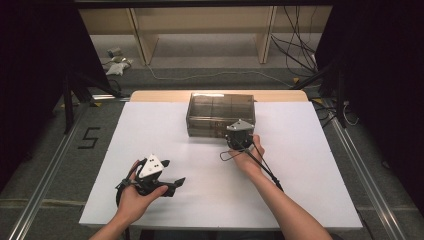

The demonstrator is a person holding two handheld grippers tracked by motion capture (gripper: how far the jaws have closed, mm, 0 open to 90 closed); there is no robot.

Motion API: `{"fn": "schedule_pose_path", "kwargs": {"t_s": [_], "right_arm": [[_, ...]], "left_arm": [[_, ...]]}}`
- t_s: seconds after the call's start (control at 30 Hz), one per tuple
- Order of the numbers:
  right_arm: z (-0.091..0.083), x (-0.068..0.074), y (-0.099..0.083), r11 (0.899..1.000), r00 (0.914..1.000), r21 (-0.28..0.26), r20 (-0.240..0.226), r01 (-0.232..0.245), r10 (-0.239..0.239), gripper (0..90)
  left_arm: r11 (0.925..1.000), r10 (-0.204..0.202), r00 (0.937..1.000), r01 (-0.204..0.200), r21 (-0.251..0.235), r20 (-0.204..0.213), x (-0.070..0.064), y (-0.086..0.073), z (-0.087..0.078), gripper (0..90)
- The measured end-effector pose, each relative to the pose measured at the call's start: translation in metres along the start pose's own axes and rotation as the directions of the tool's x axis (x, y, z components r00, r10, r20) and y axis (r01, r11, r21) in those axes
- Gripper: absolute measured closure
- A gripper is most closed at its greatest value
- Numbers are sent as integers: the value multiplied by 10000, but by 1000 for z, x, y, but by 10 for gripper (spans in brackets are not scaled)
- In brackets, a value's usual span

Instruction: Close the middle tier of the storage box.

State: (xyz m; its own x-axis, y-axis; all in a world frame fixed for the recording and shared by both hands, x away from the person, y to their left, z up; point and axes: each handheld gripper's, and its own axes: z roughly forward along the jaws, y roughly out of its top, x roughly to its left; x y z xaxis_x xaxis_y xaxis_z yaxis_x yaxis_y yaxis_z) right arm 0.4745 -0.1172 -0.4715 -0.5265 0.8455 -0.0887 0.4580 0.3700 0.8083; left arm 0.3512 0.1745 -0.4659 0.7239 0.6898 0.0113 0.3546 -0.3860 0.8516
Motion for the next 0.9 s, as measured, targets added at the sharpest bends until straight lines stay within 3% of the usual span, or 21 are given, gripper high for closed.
{"fn": "schedule_pose_path", "kwargs": {"t_s": [0.9], "right_arm": [[5, -4, 3, 10000, 9999, -62, 89, 61, -60, 900]], "left_arm": [[10000, -12, 10000, 12, -21, 7, 0, 0, 0, 175]]}}
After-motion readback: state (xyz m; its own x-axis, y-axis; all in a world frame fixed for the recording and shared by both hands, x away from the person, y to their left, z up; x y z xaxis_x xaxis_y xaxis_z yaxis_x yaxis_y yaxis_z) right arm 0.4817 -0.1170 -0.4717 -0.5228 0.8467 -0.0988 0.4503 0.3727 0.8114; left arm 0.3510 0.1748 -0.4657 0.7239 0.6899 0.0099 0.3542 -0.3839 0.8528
